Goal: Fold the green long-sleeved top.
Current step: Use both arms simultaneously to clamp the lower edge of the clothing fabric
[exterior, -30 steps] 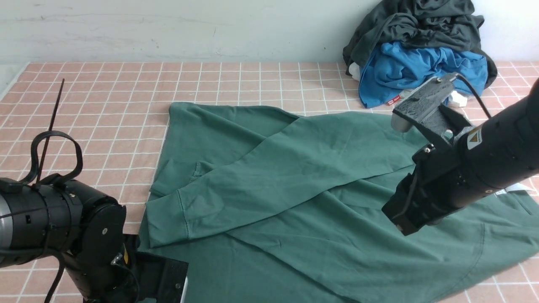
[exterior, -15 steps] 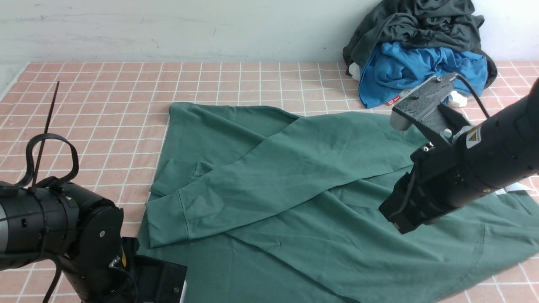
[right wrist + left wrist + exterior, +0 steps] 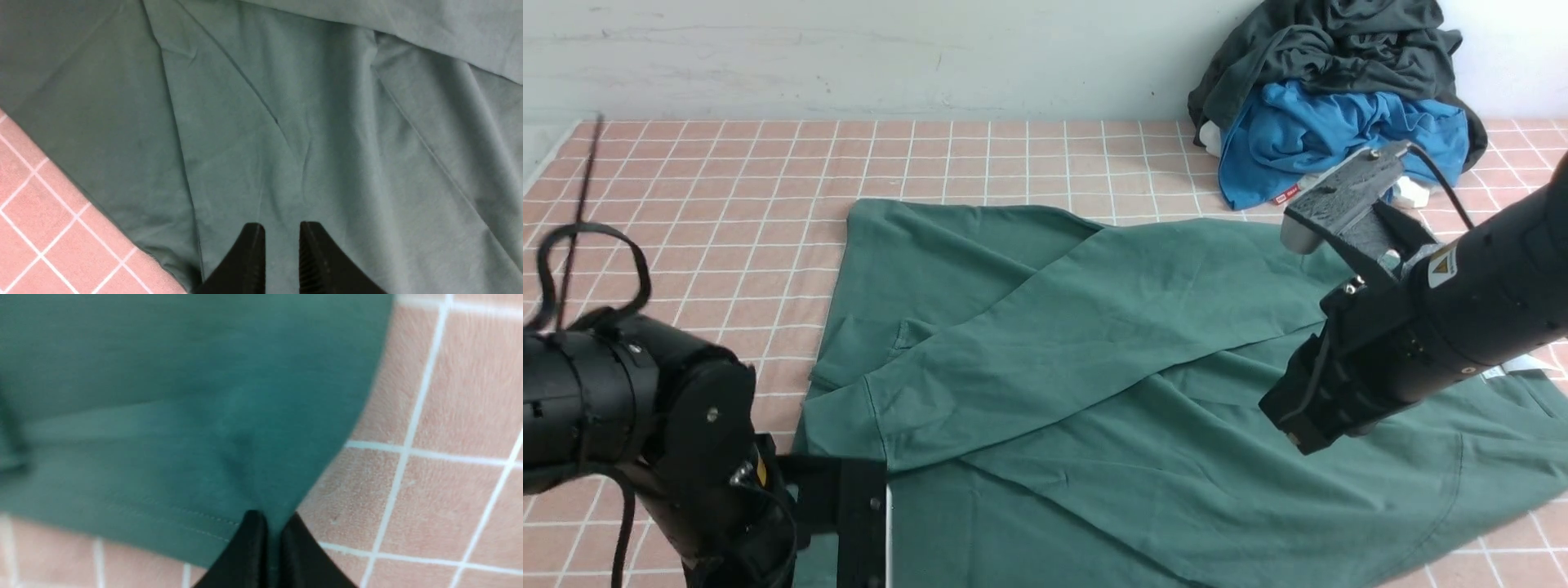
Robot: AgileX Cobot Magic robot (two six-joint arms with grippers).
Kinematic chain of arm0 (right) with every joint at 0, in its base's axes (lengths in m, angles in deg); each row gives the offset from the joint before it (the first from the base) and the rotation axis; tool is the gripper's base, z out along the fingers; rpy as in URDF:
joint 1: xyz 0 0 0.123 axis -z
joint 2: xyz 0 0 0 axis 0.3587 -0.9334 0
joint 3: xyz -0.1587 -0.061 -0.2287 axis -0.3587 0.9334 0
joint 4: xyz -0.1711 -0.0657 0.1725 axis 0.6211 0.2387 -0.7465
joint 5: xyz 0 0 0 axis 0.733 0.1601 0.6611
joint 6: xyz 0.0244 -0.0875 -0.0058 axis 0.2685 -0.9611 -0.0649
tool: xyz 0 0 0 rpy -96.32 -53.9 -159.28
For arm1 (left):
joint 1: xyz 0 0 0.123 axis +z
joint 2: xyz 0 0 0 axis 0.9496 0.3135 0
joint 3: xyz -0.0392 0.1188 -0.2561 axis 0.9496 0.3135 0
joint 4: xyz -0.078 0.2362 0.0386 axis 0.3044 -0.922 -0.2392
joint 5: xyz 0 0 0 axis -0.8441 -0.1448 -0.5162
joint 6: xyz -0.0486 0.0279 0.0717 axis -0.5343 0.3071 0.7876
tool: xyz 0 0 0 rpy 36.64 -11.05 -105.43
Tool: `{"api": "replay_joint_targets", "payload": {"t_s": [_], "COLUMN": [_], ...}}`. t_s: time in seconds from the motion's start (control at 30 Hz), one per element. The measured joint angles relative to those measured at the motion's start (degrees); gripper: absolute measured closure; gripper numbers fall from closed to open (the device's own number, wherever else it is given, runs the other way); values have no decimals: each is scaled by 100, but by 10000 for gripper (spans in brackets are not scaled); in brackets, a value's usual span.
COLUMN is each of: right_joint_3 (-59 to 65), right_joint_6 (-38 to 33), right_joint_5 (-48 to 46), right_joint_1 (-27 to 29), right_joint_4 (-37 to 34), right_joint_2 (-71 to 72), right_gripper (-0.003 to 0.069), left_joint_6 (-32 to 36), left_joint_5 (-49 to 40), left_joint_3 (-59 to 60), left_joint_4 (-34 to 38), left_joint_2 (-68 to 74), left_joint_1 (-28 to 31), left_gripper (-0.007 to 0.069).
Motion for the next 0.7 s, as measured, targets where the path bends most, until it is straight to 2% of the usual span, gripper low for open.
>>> {"api": "replay_joint_targets", "payload": {"t_s": [0.2,0.33,0.43,0.53,0.57,0.6,0.7], "right_joint_3": [122,471,985,1626,1930,1964,2352], "right_joint_6": [-234,-522,-777,-900,-921,-921,-922], "right_joint_5": [-72,-443,-646,-475,-261,-225,398], "right_joint_1": [0,0,0,0,0,0,0], "right_joint_4": [105,438,881,1472,1809,1850,2472], "right_joint_2": [815,1181,1164,964,830,808,455], "right_gripper": [540,538,510,433,376,368,260], "left_joint_6": [-987,-1234,-1371,-1402,-1396,-1396,-1404], "left_joint_5": [-722,-1120,-1147,-1023,-956,-941,-930], "left_joint_3": [-300,-300,-300,-300,-300,-300,-300], "left_joint_4": [81,153,322,646,750,765,924], "left_joint_2": [-532,-672,-716,-716,-716,-716,-716], "left_joint_1": [306,735,1051,1277,1305,1315,1328], "left_gripper": [615,615,615,615,615,615,615]}}
